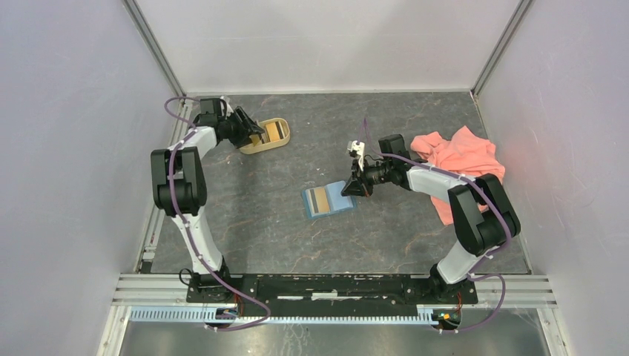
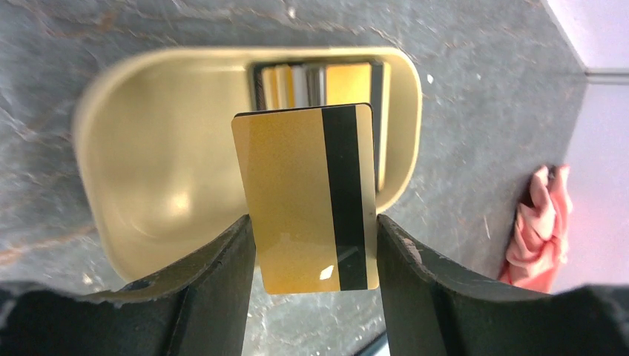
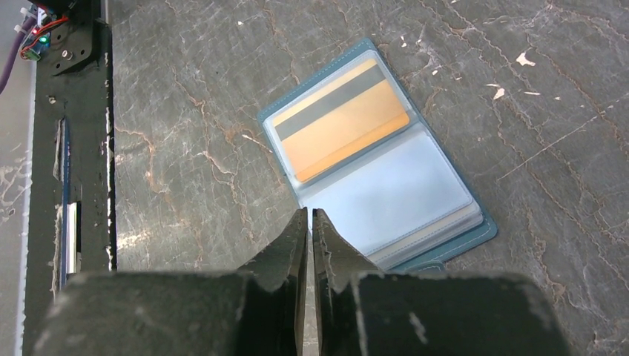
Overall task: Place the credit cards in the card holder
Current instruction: Pick up the credit card from the storage box, then place the credit card in the storage box.
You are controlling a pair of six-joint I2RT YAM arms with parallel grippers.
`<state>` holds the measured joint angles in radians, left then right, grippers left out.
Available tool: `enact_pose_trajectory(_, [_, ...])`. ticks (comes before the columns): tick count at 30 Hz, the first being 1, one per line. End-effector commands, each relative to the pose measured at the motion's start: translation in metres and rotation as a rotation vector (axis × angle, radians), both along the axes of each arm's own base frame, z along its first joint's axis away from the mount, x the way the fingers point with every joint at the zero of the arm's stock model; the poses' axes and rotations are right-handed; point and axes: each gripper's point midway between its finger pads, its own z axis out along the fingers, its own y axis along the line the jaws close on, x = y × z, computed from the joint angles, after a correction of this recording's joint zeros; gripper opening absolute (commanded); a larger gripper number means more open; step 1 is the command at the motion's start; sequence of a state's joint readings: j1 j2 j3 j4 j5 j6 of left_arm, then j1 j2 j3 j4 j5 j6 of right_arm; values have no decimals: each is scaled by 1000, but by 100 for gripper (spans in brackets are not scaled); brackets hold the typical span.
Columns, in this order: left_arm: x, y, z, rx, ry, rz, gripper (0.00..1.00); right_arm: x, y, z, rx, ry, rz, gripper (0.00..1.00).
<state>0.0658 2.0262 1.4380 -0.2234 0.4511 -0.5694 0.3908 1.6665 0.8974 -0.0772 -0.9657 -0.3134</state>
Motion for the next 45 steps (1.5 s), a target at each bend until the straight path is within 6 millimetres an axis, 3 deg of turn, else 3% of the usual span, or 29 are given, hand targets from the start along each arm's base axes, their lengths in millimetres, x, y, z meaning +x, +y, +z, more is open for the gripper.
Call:
enact_pose_trajectory(1, [-16,-31,85,-135,-249,-154,58,6,6,35,52,-123,46,12])
enact_pose_trajectory(5, [-47,-53,124,-181,-413,-262,56,6,4,54,57,-194,57,15])
enact_pose_trajectory(8, [-75,-71,137,-166,-495,-339,55,6,2,71,64,-258,58,16])
enact_pose_trajectory(12, [-117,-117,152,-125,-608,-461,54,7,-4,101,84,-345,41,18])
enact_pose_trajectory(16, [-153,-161,149,-56,-690,-538,54,3,-10,135,181,-351,12,21])
enact_pose_trajectory(21, [-179,-193,132,-17,-717,-529,54,-10,-14,166,383,-222,-45,28])
enact_pose_trajectory(28, [-206,-222,126,-52,-756,-529,53,7,-16,162,467,30,-306,31])
enact_pose_trajectory(33, [-218,-241,123,-119,-757,-603,53,-1,-12,159,523,118,-302,33])
enact_pose_trajectory(37, [-219,-247,119,-146,-741,-627,53,-1,-9,147,503,140,-279,33])
enact_pose_trajectory(40, [-199,-235,107,-47,-698,-575,53,1,-7,140,466,119,-251,33])
enact_pose_trajectory(43, [-160,-194,93,39,-586,-477,53,7,-8,128,397,83,-239,34])
enact_pose_trajectory(45, [-129,-152,90,71,-504,-375,51,10,-9,123,369,63,-231,33])
